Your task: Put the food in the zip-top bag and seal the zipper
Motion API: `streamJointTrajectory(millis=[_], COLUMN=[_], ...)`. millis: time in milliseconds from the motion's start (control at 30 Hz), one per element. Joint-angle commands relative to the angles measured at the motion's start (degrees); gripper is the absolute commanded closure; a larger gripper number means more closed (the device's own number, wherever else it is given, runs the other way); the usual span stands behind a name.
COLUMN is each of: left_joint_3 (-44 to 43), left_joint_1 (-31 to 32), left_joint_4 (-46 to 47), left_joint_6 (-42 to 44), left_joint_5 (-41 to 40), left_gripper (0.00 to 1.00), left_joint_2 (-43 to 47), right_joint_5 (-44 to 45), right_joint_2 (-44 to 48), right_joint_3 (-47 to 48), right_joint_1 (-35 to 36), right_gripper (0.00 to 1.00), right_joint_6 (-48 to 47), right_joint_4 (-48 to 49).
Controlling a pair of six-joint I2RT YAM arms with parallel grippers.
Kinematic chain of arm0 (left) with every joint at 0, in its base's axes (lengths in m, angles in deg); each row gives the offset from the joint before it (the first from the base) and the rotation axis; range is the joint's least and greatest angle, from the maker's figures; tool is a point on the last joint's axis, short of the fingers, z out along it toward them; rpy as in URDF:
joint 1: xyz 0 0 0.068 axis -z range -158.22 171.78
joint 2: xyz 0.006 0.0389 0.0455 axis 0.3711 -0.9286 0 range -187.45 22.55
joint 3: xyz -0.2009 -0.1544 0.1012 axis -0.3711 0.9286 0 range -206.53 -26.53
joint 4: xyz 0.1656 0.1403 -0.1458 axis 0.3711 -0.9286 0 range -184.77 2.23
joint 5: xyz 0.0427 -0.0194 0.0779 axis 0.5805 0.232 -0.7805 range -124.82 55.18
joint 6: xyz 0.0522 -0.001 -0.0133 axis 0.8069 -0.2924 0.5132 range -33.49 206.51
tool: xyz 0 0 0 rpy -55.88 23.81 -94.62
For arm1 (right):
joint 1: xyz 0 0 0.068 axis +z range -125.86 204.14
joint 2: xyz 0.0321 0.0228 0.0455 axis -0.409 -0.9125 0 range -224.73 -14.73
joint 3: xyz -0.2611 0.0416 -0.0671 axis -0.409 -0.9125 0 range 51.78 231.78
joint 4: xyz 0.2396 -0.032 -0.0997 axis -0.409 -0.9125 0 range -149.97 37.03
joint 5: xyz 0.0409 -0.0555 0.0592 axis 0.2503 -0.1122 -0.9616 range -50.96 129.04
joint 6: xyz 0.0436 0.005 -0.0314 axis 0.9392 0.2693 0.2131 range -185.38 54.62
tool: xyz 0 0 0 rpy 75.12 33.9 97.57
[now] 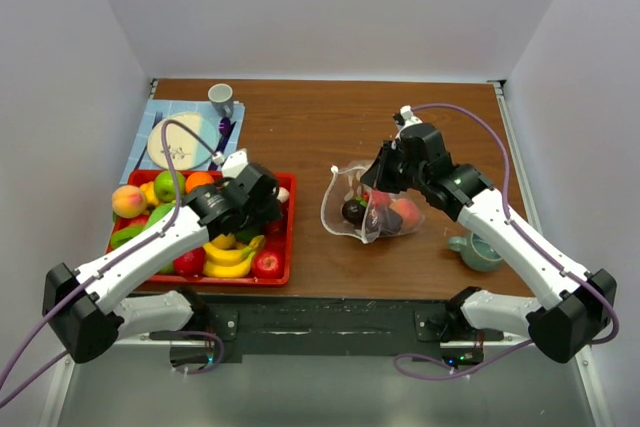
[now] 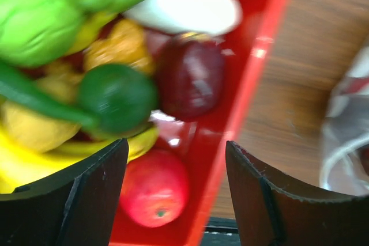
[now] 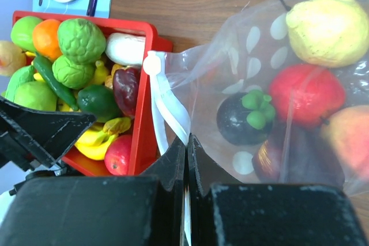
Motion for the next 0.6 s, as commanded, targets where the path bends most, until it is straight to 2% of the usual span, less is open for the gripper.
streamJointTrajectory(millis=[0, 100, 567], left_joint_3=[3.66, 5.51, 6.39], left_joint_1=[-0.97, -1.41, -4.05], left_joint_4=[-5.09, -4.57, 1.5], left_joint_6=[-10.73, -11.71, -9.25], left_joint_5=[-6.42, -7.3, -13.89], left_gripper=[0.27, 0.27, 0.21], left_joint_2=[4.43, 4.96, -5.06], right_joint_5=[-1.74, -1.74, -2.36], right_joint_2=[-0.37, -0.46, -0.72], right_joint_3=[-1.19, -1.28, -1.98], right_joint_1=[0.54, 0.63, 0.89], right_gripper=[1.0, 1.0, 1.0], right_joint_6=[0.92, 1.0, 0.74], right_joint_4=[3.09, 3.1, 3.97])
